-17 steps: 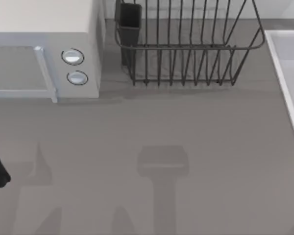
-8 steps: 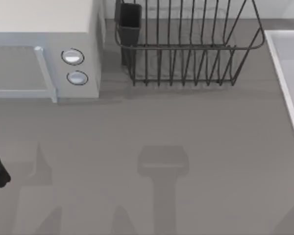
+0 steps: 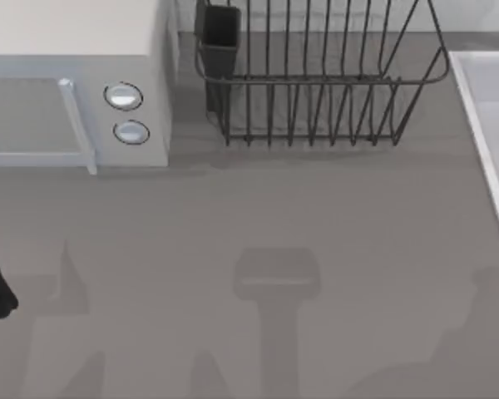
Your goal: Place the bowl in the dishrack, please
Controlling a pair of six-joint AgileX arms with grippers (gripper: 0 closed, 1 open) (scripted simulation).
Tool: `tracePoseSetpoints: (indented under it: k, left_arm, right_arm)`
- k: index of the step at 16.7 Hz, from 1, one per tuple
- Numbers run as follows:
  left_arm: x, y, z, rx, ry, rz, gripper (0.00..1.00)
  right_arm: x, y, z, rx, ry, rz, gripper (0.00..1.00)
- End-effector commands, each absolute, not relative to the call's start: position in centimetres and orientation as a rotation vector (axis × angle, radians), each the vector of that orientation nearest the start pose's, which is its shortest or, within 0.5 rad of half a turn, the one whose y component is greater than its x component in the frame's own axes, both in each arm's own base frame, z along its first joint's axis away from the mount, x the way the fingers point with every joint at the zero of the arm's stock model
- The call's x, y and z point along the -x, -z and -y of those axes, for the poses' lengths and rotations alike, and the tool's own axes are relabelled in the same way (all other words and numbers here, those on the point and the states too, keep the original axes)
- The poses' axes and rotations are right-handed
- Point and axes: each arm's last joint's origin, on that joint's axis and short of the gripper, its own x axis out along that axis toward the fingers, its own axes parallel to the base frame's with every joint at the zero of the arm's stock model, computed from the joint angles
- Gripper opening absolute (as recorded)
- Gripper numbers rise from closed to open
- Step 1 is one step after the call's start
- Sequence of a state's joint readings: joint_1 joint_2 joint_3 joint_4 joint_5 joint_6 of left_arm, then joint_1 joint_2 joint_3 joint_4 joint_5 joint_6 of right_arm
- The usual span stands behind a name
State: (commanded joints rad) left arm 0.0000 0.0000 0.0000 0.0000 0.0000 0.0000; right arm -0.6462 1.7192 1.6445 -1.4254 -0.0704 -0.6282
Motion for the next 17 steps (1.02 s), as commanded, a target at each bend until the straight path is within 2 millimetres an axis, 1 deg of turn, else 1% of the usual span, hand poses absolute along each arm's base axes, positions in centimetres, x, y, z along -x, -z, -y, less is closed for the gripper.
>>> tracePoseSetpoints:
  k: [2, 3, 8, 10, 11, 13, 14, 15, 17]
  left_arm:
    - [-10.6, -16.0, 0.1, 0.0, 0.0, 0.0, 1.0]
    - [-10.6, -16.0, 0.1, 0.0, 0.0, 0.0, 1.0]
    - [-10.6, -16.0, 0.1, 0.0, 0.0, 0.0, 1.0]
    - [-10.6, -16.0, 0.1, 0.0, 0.0, 0.0, 1.0]
    - [-10.6, -16.0, 0.1, 0.0, 0.0, 0.0, 1.0]
    - [-10.6, -16.0, 0.1, 0.0, 0.0, 0.0, 1.0]
    - [-10.6, -16.0, 0.1, 0.0, 0.0, 0.0, 1.0]
    - [-10.6, -16.0, 0.1, 0.0, 0.0, 0.0, 1.0]
    - [-10.6, -16.0, 0.1, 0.0, 0.0, 0.0, 1.0]
  right_arm:
    - [-25.4, -32.5, 18.3, -0.012, 0.007, -1.457, 0.0]
    - [-25.3, -33.1, 18.2, -0.009, 0.01, -1.453, 0.0]
    - [-25.3, -33.1, 18.1, -0.009, 0.008, -1.453, 0.0]
    - [-25.9, -33.3, 17.5, 0.03, 0.024, -1.436, 0.0]
    - [-26.6, -33.5, 16.8, 0.068, 0.039, -1.417, 0.0]
    - [-28.3, -34.0, 14.6, 0.166, 0.072, -1.358, 0.0]
    - [-29.3, -34.3, 13.0, 0.22, 0.088, -1.317, 0.0]
    - [-30.3, -34.6, 11.2, 0.273, 0.103, -1.268, 0.0]
    - [-32.2, -35.0, 6.8, 0.366, 0.125, -1.15, 0.0]
